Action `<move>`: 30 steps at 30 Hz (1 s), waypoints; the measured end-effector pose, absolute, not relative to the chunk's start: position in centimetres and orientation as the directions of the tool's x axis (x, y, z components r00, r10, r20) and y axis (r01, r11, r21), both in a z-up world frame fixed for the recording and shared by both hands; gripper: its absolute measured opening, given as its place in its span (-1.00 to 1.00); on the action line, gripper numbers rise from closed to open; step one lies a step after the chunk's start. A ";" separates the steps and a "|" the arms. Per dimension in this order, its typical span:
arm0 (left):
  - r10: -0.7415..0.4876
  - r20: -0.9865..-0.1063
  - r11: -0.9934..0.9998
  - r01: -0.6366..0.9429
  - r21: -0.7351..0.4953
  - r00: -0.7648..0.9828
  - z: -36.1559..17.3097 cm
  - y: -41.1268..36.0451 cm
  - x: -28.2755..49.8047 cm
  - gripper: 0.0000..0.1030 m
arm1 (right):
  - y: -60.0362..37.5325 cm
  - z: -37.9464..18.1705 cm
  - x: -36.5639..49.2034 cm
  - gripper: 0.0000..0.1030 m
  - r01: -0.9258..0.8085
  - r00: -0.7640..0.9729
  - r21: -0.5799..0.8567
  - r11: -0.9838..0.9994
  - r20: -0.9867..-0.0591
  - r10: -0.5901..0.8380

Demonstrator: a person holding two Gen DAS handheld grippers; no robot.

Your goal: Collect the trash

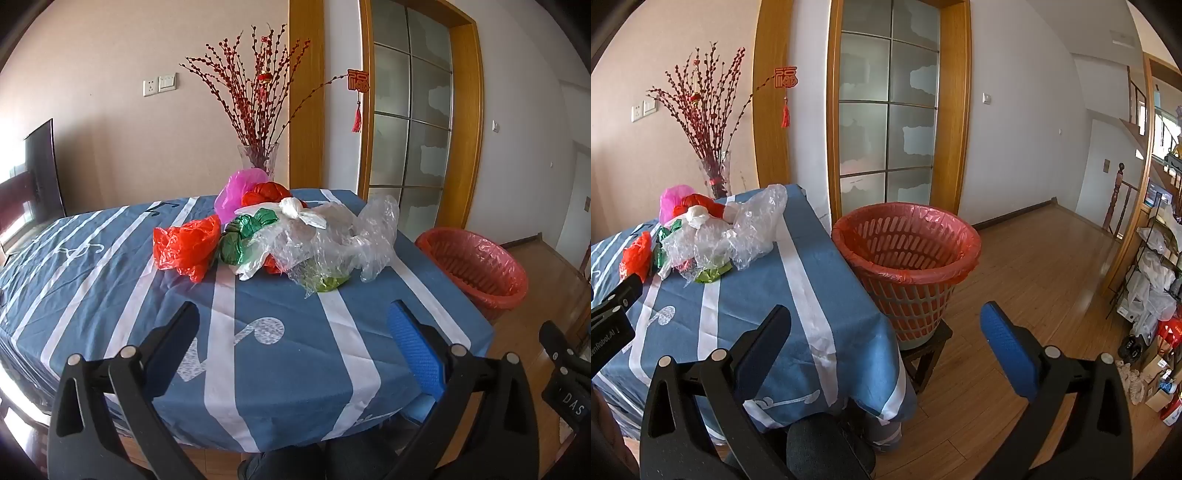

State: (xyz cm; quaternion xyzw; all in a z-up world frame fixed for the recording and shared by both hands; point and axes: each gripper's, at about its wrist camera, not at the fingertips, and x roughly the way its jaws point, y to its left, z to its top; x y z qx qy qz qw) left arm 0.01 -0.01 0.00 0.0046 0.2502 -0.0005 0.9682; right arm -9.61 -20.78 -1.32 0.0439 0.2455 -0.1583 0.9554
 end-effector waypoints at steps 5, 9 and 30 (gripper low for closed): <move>0.001 -0.485 1.000 0.003 0.008 0.875 0.0 0.0 0.0 0.92 | -20.7 -1.3 -9.6 0.97 0.323 0.829 0.005 0.946 -0.483 -0.281; 0.001 -0.485 1.000 0.003 0.007 0.875 0.0 0.0 0.0 0.92 | -20.8 -1.2 -9.6 0.97 0.323 0.829 0.005 0.946 -0.484 -0.281; 0.001 -0.489 1.000 0.003 0.008 0.872 0.0 0.0 0.0 0.92 | -20.6 -1.3 -9.4 0.97 0.324 0.828 0.000 0.946 -0.484 -0.284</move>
